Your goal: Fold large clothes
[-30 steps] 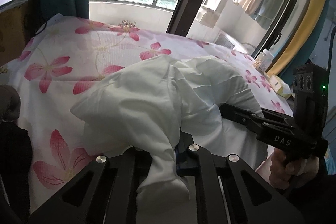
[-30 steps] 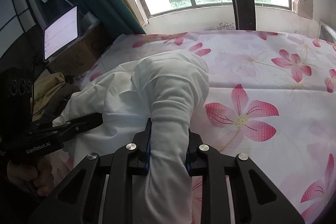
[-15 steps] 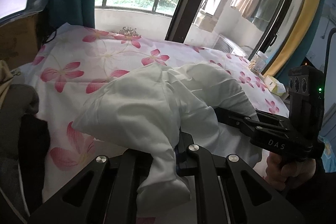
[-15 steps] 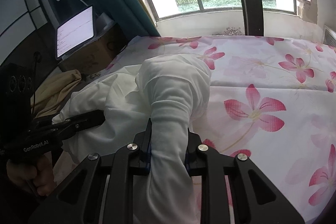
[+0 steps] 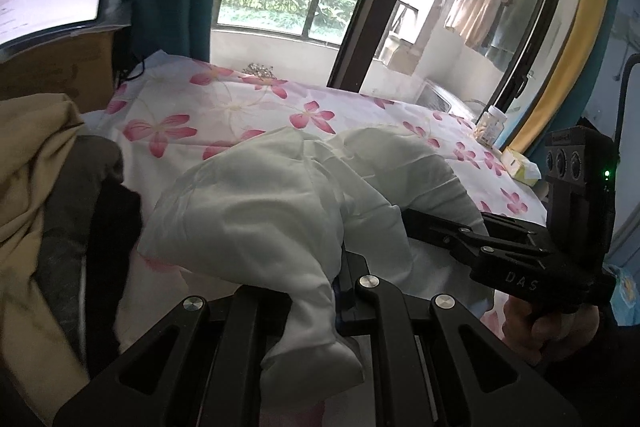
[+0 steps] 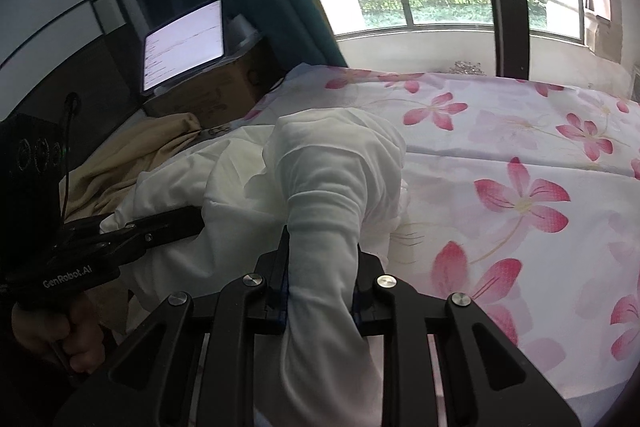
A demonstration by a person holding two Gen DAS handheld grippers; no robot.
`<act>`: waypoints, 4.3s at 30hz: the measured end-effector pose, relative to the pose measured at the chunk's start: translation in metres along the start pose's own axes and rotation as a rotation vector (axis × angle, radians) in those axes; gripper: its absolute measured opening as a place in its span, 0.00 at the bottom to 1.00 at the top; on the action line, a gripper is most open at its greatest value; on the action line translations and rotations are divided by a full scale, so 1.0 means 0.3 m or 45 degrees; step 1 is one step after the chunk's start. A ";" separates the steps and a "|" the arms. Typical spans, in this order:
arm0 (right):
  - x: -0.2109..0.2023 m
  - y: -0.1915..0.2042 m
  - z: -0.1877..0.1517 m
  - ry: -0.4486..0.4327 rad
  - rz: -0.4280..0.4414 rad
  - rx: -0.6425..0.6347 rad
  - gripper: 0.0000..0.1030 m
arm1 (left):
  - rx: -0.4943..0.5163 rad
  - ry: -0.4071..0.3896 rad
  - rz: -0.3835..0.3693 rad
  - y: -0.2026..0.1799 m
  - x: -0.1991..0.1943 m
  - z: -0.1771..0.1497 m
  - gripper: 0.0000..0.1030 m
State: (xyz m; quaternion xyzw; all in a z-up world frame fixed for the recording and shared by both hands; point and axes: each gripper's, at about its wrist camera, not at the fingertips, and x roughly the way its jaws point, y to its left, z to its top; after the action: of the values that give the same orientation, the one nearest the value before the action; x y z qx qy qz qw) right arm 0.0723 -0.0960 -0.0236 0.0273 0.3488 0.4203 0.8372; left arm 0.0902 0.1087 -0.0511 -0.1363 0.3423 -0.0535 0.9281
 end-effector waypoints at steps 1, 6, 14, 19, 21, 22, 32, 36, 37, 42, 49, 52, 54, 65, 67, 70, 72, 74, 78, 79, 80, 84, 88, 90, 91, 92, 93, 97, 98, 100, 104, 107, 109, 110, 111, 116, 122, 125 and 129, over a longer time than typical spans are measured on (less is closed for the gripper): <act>-0.002 0.011 -0.003 -0.001 0.005 -0.003 0.21 | 0.000 -0.006 0.003 0.003 -0.015 -0.005 0.10; -0.008 0.074 -0.021 -0.004 0.036 -0.029 0.21 | 0.003 -0.030 0.024 0.014 -0.086 -0.028 0.10; -0.018 0.162 -0.045 -0.012 0.066 -0.075 0.21 | 0.003 -0.059 0.064 0.036 -0.167 -0.070 0.10; -0.024 0.196 -0.073 -0.008 0.076 -0.083 0.21 | -0.003 -0.061 0.072 0.049 -0.194 -0.099 0.10; -0.022 0.204 -0.085 -0.005 0.080 -0.084 0.21 | -0.004 -0.059 0.075 0.052 -0.203 -0.112 0.10; -0.020 0.209 -0.091 -0.002 0.080 -0.084 0.21 | -0.003 -0.056 0.077 0.053 -0.205 -0.116 0.10; 0.006 0.177 -0.143 0.035 0.040 -0.042 0.21 | -0.042 0.029 0.102 0.090 -0.147 -0.184 0.10; 0.036 0.132 -0.168 0.076 0.026 0.012 0.21 | -0.095 0.087 0.096 0.127 -0.095 -0.215 0.10; 0.041 0.122 -0.173 0.086 0.026 0.021 0.21 | -0.112 0.101 0.087 0.134 -0.080 -0.222 0.11; 0.073 0.059 -0.212 0.125 0.032 0.088 0.22 | -0.155 0.150 0.070 0.155 -0.025 -0.243 0.13; 0.083 0.017 -0.229 0.119 0.040 0.132 0.27 | -0.199 0.185 0.092 0.193 0.007 -0.223 0.33; 0.083 0.020 -0.220 0.119 0.030 0.126 0.34 | -0.196 0.196 0.134 0.188 -0.011 -0.208 0.36; 0.073 0.021 -0.210 0.120 0.035 0.133 0.38 | -0.159 0.168 0.161 0.165 -0.049 -0.185 0.36; -0.028 -0.007 -0.124 0.022 -0.023 0.120 0.62 | -0.136 0.087 0.194 0.138 -0.109 -0.100 0.38; -0.035 -0.021 -0.105 0.019 -0.025 0.140 0.64 | -0.127 0.082 0.193 0.131 -0.110 -0.093 0.38; -0.039 -0.036 -0.083 0.007 -0.025 0.169 0.64 | -0.109 0.081 0.221 0.133 -0.105 -0.086 0.38; -0.037 -0.044 -0.072 0.001 -0.025 0.181 0.64 | -0.107 0.098 0.263 0.153 -0.089 -0.089 0.38; -0.032 -0.052 -0.064 -0.006 -0.032 0.188 0.64 | -0.128 0.123 0.296 0.187 -0.072 -0.098 0.38; 0.012 -0.072 -0.072 0.008 -0.102 0.164 0.64 | -0.168 0.165 0.321 0.247 -0.037 -0.122 0.38; 0.027 -0.077 -0.076 0.020 -0.108 0.165 0.64 | -0.164 0.167 0.321 0.247 -0.033 -0.123 0.38; 0.050 -0.081 -0.084 0.042 -0.119 0.162 0.64 | -0.153 0.169 0.322 0.246 -0.029 -0.123 0.38; 0.097 -0.080 -0.106 0.068 -0.160 0.122 0.64 | -0.127 0.186 0.332 0.244 -0.010 -0.123 0.38; 0.115 -0.090 -0.111 0.078 -0.168 0.118 0.64 | -0.132 0.177 0.317 0.244 -0.011 -0.118 0.38; 0.119 -0.091 -0.114 0.079 -0.171 0.113 0.64 | -0.128 0.161 0.303 0.239 -0.016 -0.112 0.38; 0.120 -0.093 -0.115 0.081 -0.168 0.118 0.64 | -0.124 0.154 0.299 0.236 -0.018 -0.108 0.38; 0.119 -0.095 -0.116 0.081 -0.165 0.125 0.64 | -0.117 0.144 0.291 0.231 -0.022 -0.103 0.38; 0.119 -0.094 -0.114 0.082 -0.165 0.125 0.64 | -0.108 0.133 0.284 0.225 -0.027 -0.098 0.38; 0.118 -0.090 -0.115 0.082 -0.170 0.127 0.64 | -0.095 0.127 0.283 0.221 -0.028 -0.086 0.38; 0.116 -0.090 -0.116 0.082 -0.173 0.128 0.64 | -0.094 0.132 0.287 0.223 -0.025 -0.085 0.38; 0.111 -0.087 -0.116 0.080 -0.181 0.132 0.64 | -0.095 0.148 0.303 0.231 -0.021 -0.090 0.38; 0.095 -0.087 -0.117 0.075 -0.194 0.138 0.66 | -0.096 0.143 0.303 0.227 -0.033 -0.098 0.38; 0.069 -0.093 -0.115 0.058 -0.186 0.159 0.66 | -0.087 0.116 0.301 0.216 -0.060 -0.099 0.38; 0.045 -0.092 -0.117 0.044 -0.181 0.157 0.67 | -0.081 0.094 0.296 0.207 -0.084 -0.100 0.38; 0.036 -0.088 -0.117 0.039 -0.180 0.153 0.67 | -0.077 0.085 0.297 0.202 -0.095 -0.101 0.38; 0.021 -0.083 -0.120 0.034 -0.178 0.145 0.69 | -0.074 0.076 0.300 0.197 -0.108 -0.105 0.38; -0.032 -0.044 -0.138 0.014 -0.168 0.094 0.72 | -0.069 0.063 0.320 0.189 -0.144 -0.129 0.38; -0.060 -0.008 -0.190 0.032 -0.172 0.023 0.76 | -0.076 0.122 0.398 0.229 -0.120 -0.184 0.38; -0.065 -0.016 -0.210 0.035 -0.176 0.039 0.78 | -0.042 0.117 0.431 0.217 -0.122 -0.191 0.38; -0.083 -0.029 -0.235 0.026 -0.187 0.055 0.81 | -0.050 0.093 0.457 0.213 -0.142 -0.197 0.38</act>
State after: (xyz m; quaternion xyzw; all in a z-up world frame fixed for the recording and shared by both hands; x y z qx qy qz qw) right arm 0.0255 -0.1372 -0.0658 0.0152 0.3674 0.3504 0.8614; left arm 0.0198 0.1652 -0.0862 -0.0890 0.3954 0.1149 0.9069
